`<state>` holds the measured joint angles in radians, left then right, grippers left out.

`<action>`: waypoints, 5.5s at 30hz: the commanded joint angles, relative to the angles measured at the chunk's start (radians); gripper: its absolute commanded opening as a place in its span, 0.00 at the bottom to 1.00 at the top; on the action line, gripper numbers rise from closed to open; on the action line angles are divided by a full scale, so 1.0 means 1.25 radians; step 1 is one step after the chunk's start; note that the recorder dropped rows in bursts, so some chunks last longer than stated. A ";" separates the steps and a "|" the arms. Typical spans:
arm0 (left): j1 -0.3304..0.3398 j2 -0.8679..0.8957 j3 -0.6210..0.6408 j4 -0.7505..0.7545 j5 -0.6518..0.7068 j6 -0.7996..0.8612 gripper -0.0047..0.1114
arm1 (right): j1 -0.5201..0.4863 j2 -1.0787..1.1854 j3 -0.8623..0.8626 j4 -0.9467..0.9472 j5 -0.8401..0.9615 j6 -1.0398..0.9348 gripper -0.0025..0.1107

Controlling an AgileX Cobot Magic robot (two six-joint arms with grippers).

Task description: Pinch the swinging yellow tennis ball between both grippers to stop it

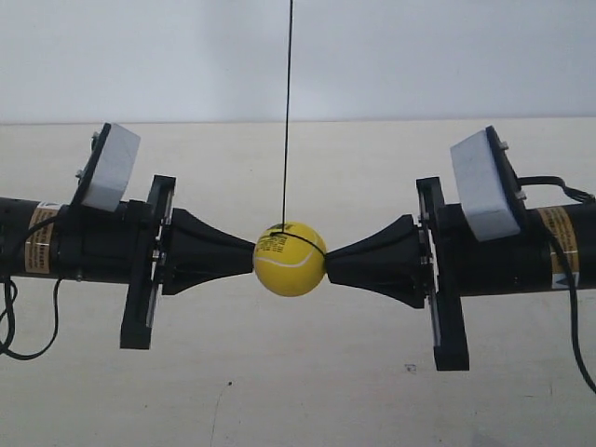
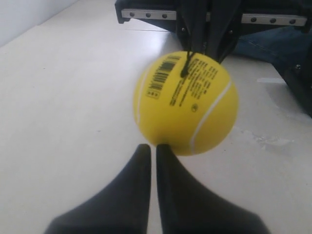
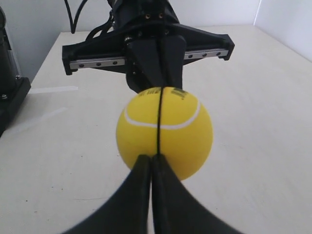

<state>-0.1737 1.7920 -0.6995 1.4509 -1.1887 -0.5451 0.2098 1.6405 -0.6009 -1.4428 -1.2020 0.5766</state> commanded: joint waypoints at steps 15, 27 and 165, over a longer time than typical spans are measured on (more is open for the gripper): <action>0.012 -0.004 -0.004 0.021 -0.026 -0.011 0.08 | -0.077 -0.003 -0.005 -0.026 -0.015 -0.006 0.02; 0.012 -0.004 -0.004 0.024 -0.026 -0.011 0.08 | -0.096 -0.012 -0.005 -0.042 -0.015 0.016 0.02; -0.046 -0.004 -0.004 0.024 -0.026 -0.027 0.08 | -0.048 -0.012 -0.032 -0.137 -0.015 0.090 0.02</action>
<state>-0.2268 1.7920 -0.6995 1.4923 -1.2086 -0.5756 0.1480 1.6324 -0.6367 -1.6175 -1.2103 0.6926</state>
